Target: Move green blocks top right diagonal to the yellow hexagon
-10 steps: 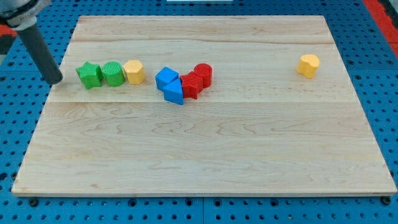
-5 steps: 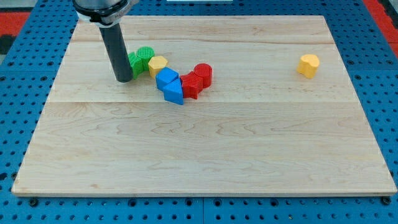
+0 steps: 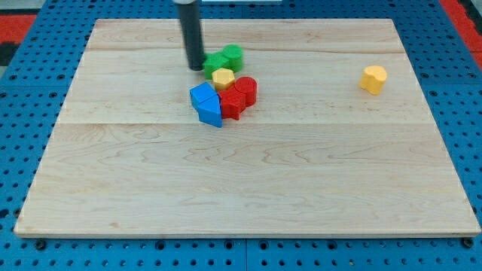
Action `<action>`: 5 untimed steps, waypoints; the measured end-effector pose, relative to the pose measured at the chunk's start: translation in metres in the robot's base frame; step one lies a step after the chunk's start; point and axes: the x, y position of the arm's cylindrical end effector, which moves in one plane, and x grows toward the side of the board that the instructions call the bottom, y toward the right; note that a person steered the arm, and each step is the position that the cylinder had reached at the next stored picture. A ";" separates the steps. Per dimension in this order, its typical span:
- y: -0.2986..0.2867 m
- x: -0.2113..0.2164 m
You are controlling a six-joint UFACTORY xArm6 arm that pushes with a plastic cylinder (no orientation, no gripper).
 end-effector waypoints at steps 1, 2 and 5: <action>0.057 -0.011; 0.103 -0.031; 0.211 -0.008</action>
